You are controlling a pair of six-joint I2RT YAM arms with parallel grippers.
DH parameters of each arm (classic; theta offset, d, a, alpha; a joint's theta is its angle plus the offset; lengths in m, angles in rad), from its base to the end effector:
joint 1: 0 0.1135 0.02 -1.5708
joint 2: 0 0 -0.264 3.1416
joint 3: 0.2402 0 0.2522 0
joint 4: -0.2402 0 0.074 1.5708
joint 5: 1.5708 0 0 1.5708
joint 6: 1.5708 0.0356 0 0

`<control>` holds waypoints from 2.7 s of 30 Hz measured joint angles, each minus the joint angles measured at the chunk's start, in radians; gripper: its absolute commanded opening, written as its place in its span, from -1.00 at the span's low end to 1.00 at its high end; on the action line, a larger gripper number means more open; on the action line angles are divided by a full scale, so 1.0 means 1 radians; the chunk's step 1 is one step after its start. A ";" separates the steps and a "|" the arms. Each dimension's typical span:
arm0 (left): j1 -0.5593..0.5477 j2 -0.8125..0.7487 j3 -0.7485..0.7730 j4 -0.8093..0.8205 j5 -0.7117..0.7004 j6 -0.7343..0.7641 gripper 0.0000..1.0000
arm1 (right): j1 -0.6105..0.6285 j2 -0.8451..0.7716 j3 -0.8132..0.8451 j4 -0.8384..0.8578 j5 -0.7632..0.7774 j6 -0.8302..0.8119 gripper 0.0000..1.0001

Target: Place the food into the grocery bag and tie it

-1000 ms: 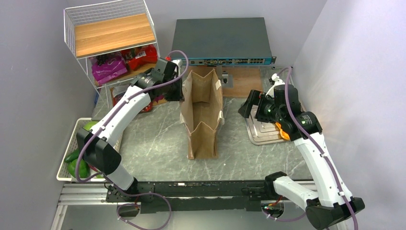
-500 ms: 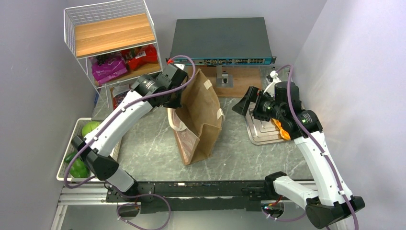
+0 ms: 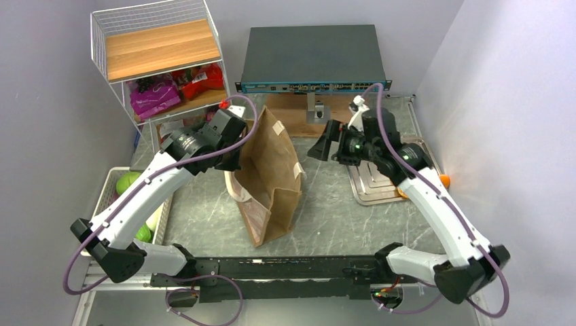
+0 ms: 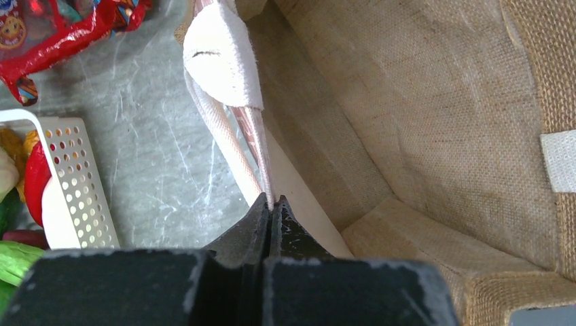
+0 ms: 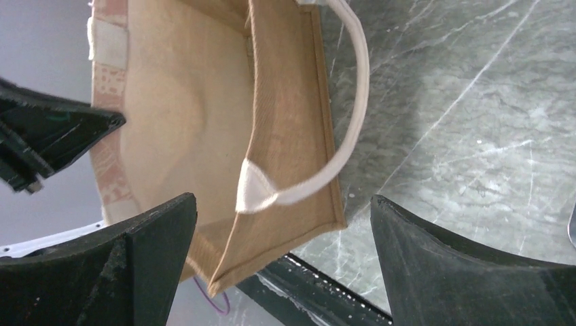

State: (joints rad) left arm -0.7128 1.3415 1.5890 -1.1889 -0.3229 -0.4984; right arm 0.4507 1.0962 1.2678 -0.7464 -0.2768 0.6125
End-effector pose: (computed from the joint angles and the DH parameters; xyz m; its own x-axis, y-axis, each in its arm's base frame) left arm 0.1937 -0.1525 0.4017 -0.7661 0.0630 -0.6397 0.1283 0.9902 -0.0561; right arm 0.1950 0.1052 0.3904 -0.7600 0.2466 -0.6013 -0.2304 0.7629 0.6041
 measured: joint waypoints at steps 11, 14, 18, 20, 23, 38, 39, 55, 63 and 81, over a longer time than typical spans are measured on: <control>0.000 -0.062 -0.071 0.003 0.020 0.000 -1.00 | 0.177 0.357 0.142 0.087 0.061 -0.048 1.00; 0.000 -0.064 -0.071 0.002 0.026 0.000 -1.00 | 0.243 0.419 0.185 0.100 0.074 -0.066 0.86; 0.000 -0.064 -0.071 0.002 0.030 0.005 -1.00 | 0.293 0.463 0.209 0.102 0.093 -0.083 -0.05; 0.000 -0.064 -0.071 0.001 0.030 0.007 -1.00 | 0.292 0.488 0.228 0.094 0.113 -0.092 -0.73; 0.000 -0.064 -0.068 -0.008 0.030 0.008 -1.00 | 0.287 0.542 0.275 0.056 0.148 -0.096 -1.00; 0.000 -0.025 0.205 -0.313 -0.147 -0.045 -1.00 | 0.286 0.540 0.338 -0.291 0.482 -0.016 -1.00; -0.001 -0.031 0.195 -0.315 -0.148 -0.045 -1.00 | 0.286 0.523 0.330 -0.296 0.481 -0.010 -1.00; -0.002 -0.157 -0.051 -0.178 -0.029 0.002 -1.00 | 0.335 0.383 0.202 -0.150 0.328 -0.012 0.99; -0.002 -0.206 -0.121 -0.102 0.018 0.050 -1.00 | 0.333 0.309 0.230 -0.134 0.483 -0.039 1.00; -0.002 -0.087 0.067 -0.117 0.018 0.067 -1.00 | 0.044 0.264 0.249 -0.144 0.586 -0.110 1.00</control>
State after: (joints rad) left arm -0.7151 1.2541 1.6562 -1.3056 -0.3050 -0.4313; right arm 0.4946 1.3605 1.5166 -0.8902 0.3092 0.5026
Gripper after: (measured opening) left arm 0.016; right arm 0.997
